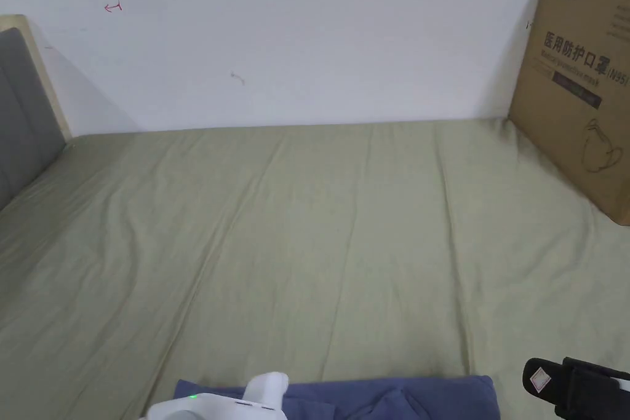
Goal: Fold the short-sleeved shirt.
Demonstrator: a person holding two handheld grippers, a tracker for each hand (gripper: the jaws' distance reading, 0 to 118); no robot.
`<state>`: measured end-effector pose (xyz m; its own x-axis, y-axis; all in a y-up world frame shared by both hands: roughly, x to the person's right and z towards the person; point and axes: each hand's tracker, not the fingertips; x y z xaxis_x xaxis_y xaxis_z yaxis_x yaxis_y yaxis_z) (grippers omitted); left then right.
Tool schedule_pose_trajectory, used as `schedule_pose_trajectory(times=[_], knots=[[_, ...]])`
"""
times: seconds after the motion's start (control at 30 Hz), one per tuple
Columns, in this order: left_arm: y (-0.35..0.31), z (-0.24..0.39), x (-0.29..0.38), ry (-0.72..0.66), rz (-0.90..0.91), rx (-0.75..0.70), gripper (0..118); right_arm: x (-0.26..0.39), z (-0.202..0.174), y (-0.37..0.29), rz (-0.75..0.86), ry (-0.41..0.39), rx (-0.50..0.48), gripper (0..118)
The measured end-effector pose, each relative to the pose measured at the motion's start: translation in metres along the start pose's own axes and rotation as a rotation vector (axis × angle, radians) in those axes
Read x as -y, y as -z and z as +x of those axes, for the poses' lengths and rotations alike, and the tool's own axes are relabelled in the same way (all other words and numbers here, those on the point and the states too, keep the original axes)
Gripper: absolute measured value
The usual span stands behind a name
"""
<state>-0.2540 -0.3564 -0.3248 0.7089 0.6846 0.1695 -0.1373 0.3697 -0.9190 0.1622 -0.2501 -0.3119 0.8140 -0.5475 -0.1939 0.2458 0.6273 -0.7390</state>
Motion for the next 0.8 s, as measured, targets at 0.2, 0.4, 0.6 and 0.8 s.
schedule_pose_trajectory(times=[0.2, 0.4, 0.6, 0.8], knots=[[-0.096, -0.053, -0.017, -0.134, 0.166, 0.056, 51, 0.0, -0.004, -0.002, -0.016, -0.032, 0.011, 0], [-0.153, -0.123, -0.006, -0.217, 0.218, -0.015, 118, 0.001, -0.008, 0.006, -0.031, -0.014, 0.011, 0], [-0.132, -0.185, 0.009, -0.368, 0.145, 0.112, 118, -0.004, -0.022, 0.02, -0.07, -0.055, 0.031, 0], [-0.084, -0.197, 0.013, -0.394, 0.112, 0.395, 118, -0.006, -0.034, 0.031, -0.111, -0.094, 0.018, 0]])
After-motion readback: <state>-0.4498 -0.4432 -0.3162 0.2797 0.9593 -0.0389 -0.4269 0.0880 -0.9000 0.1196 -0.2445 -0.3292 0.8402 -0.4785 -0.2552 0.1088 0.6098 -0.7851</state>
